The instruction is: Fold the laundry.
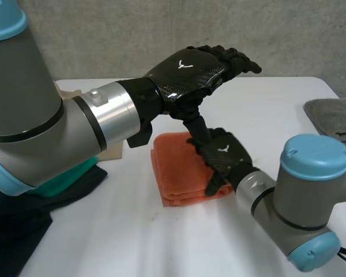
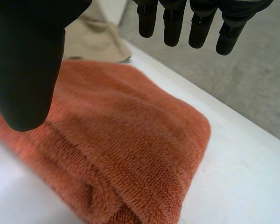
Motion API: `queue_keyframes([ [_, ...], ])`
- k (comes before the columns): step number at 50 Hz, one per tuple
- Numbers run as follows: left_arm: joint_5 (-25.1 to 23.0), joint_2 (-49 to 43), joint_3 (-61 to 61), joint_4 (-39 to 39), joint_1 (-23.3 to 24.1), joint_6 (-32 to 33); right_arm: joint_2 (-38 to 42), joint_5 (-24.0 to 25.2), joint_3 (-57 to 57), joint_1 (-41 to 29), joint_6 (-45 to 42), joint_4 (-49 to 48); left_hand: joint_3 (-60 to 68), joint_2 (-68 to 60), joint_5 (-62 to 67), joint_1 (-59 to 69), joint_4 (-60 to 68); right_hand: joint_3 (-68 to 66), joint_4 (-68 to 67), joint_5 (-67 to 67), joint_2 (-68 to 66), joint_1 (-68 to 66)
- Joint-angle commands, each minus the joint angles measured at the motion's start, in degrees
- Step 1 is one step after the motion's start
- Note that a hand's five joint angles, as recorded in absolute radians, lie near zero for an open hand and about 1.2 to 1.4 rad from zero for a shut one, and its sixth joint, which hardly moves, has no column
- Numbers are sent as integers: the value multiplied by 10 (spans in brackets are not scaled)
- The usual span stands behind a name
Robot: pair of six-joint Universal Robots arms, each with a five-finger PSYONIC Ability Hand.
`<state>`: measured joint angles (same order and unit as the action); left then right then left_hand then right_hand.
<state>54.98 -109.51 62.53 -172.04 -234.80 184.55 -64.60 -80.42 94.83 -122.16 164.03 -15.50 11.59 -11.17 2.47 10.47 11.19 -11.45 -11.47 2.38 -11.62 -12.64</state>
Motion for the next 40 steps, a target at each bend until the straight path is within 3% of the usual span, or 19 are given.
queue_keyframes([
  [1, -1, 2, 0, 1, 0, -4, 26, -4, -3, -24, -64, 2, -16, 12, -25, -5, -12, 14, 15, -24, 16, 26],
  [21, 0, 4, 5, -1, -5, -7, 94, -25, -4, -38, -106, -92, -16, 12, -25, -5, -12, -85, -85, 76, -83, -73],
  [40, -7, 8, 15, -7, -21, -28, 136, -28, -44, -36, -128, -109, -16, 12, -25, -5, -12, -108, -108, 99, -107, -96],
])
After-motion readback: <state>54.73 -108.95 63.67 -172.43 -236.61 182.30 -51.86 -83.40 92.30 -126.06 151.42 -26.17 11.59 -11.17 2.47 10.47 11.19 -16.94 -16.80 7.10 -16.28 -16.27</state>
